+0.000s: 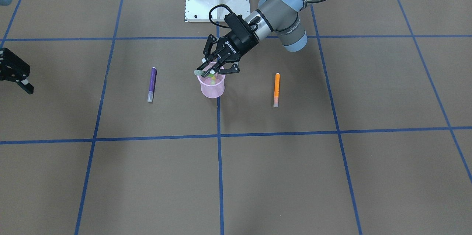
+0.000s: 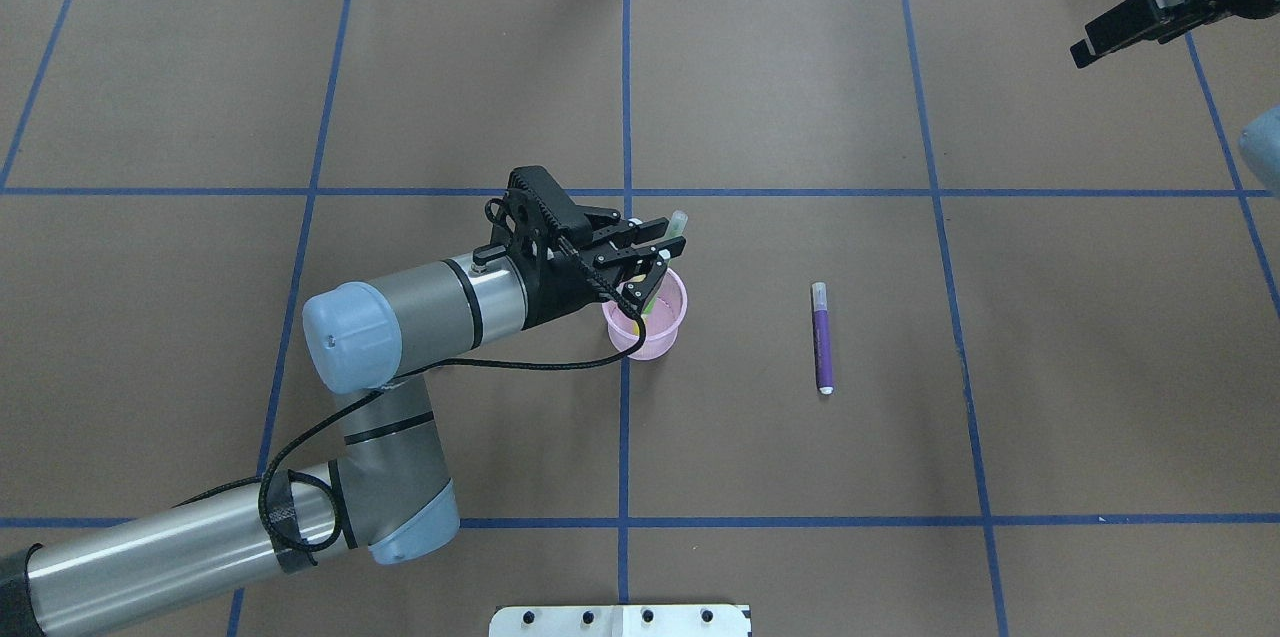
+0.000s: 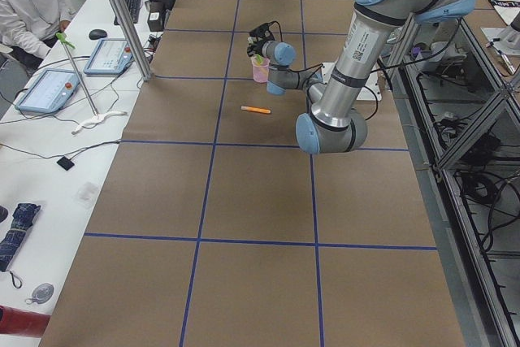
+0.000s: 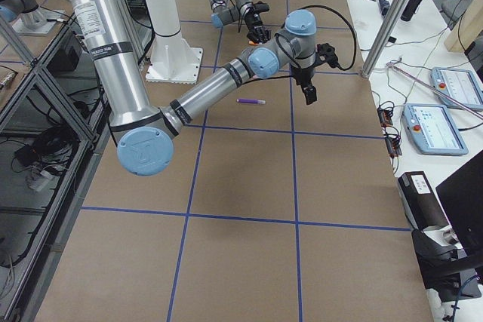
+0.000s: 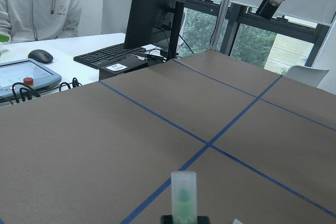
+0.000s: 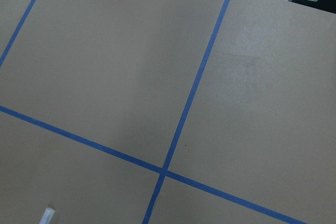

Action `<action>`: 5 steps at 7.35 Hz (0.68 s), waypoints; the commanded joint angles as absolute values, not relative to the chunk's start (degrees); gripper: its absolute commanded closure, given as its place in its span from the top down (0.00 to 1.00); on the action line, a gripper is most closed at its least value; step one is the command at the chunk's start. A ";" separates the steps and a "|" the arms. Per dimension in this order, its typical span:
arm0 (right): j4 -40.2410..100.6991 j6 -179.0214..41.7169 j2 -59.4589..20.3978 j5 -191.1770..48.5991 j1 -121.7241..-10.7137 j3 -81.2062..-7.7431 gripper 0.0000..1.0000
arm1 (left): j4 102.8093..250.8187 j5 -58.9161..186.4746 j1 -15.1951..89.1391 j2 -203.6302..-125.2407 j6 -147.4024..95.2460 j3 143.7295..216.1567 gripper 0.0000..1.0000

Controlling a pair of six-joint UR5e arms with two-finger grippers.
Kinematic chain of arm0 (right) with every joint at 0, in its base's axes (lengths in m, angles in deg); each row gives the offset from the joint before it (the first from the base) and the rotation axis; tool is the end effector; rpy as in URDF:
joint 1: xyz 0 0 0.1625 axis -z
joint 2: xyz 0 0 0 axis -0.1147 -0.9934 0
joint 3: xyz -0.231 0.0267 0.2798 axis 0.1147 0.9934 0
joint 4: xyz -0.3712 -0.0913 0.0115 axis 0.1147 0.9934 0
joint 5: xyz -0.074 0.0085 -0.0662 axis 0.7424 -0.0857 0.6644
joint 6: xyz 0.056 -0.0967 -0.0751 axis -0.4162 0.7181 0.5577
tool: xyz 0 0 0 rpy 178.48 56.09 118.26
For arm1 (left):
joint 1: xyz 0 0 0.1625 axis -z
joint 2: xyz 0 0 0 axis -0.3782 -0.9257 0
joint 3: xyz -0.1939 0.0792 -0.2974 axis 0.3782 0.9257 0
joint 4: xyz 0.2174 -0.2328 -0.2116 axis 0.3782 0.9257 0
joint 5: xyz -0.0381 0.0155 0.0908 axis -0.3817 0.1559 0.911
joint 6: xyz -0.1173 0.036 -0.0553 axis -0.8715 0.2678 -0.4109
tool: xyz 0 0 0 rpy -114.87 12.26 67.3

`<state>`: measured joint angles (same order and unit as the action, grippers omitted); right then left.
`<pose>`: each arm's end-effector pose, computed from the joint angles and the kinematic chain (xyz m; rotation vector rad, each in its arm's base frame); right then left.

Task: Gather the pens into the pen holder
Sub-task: 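Lower the green marker into the cup and open the left gripper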

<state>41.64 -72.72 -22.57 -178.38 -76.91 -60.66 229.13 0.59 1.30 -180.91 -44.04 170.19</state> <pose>-0.1375 -0.5226 0.3177 0.3663 -0.8515 -0.2181 0.5235 -0.3868 0.1597 1.2539 1.3728 0.3259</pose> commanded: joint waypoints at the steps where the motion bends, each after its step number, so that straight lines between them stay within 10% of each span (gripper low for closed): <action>1: 41.64 -72.72 -22.50 -178.34 -76.90 -60.64 1.00 | 229.46 0.59 1.16 -181.05 -44.57 170.18 0.99; 5: 41.64 -73.77 -22.06 -178.34 -76.81 -60.73 1.00 | 207.09 -1.34 3.08 -180.70 -44.40 183.39 0.99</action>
